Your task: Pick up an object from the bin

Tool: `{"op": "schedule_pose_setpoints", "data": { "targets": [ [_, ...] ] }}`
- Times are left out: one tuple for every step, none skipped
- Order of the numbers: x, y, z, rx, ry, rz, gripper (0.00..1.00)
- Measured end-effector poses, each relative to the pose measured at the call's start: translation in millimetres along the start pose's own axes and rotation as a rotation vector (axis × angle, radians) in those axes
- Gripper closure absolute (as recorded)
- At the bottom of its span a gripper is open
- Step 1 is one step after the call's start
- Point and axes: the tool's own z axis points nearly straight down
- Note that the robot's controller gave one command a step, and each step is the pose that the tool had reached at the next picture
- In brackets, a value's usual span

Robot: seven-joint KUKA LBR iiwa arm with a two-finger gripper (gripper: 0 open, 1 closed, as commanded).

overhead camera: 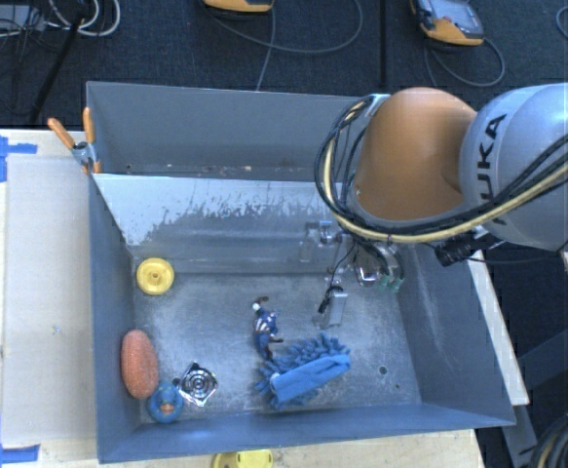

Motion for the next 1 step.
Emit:
{"op": "schedule_pose_setpoints", "data": {
  "targets": [
    [20.5,-3.5,53.3,0.0,-0.005,-0.043,0.0]
  ]
}}
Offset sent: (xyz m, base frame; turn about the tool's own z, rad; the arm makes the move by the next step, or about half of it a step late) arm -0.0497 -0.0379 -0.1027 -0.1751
